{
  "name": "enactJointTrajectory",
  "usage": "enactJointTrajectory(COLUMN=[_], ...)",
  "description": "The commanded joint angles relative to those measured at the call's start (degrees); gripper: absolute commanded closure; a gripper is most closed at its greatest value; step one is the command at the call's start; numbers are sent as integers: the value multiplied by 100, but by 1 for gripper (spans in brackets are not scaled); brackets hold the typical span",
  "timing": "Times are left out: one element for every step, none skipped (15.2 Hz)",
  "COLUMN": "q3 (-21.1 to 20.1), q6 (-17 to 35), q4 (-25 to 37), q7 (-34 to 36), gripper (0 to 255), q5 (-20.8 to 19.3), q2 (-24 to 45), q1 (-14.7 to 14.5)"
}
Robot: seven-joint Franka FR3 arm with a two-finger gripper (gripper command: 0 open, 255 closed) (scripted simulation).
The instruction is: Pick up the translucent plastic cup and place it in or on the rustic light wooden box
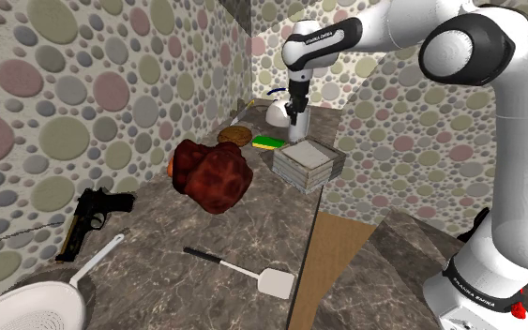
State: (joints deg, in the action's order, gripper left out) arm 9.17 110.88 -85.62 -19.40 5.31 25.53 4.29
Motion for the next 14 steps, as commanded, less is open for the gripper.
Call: enactJointTrajectory(q3=[4,6,8,9,11,12,13,15,16,17,18,19,20,21], q6=[-136,-206,-277,-348,-420,-493,-566,-640,-715,-791,-867,-945,-1023,-1102], q4=[114,171,229,290,352,417,483,552,623,696,772,850,930,1013], q7=[5,9,12,16,19,22,25,29,31,34,37,40,43,45], gripper=[255,255,255,255,255,255,255,255,255,255,255,255,255,255], q5=[-7,-10,-14,-17,-20,-22,-24,-26,-28,-30,-31,-32,-32,-33], q2=[-24,-37,-50,-61,-71,-79,-86,-92,-96,-98,-99,-99,-97,-93], q1=[4,5,6,8,9,11,13,15,18,20,23,26,30,34])
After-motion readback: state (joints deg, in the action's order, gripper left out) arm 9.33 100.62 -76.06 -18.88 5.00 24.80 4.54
